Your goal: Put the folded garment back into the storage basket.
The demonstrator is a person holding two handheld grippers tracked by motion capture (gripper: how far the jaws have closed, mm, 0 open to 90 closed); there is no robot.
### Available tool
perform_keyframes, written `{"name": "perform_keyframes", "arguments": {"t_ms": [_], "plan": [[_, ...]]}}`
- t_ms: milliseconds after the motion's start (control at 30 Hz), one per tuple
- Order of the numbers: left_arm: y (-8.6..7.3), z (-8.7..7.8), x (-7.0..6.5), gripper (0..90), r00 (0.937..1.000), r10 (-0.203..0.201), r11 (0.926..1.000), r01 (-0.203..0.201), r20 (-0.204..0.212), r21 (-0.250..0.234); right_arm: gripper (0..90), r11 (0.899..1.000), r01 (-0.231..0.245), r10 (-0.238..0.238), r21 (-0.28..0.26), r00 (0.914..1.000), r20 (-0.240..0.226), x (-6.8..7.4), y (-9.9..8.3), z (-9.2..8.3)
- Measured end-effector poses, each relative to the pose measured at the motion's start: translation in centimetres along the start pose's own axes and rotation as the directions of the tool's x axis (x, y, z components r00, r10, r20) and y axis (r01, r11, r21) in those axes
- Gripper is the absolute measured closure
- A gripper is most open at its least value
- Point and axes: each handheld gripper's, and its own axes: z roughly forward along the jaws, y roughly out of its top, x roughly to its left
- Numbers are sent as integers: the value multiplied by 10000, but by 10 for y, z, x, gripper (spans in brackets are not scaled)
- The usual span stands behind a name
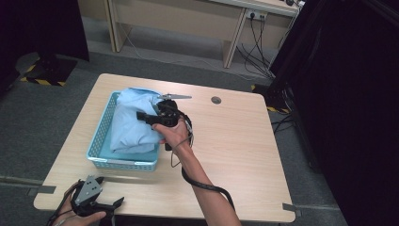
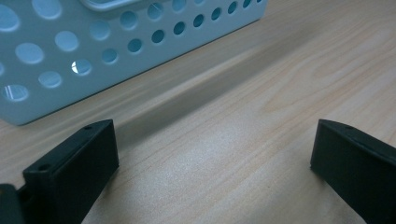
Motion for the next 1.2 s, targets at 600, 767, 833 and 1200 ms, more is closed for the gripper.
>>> {"name": "perform_keyframes", "arguments": {"t_ms": [600, 767, 833, 1200], "plan": [[0, 0, 0, 0, 10000, 10, 10000, -10, 37, -25, 754, 9990, -264, 257, 369, 9995, 190, 3, -8, 31], [0, 0, 1, 0, 10000, 16, 10000, -16, 43, -22, 753, 9984, -274, 262, 489, 9993, 257, 3, -9, 38], [0, 0, 1, 0, 10000, 18, 10000, -18, 46, -21, 752, 9980, -267, 249, 565, 9991, 337, 2, -9, 41], [-1, 0, 1, 0, 10000, 30, 10000, -30, 65, -35, 747, 9948, -312, 254, 973, 9978, 609, 4, -11, 57]]}}
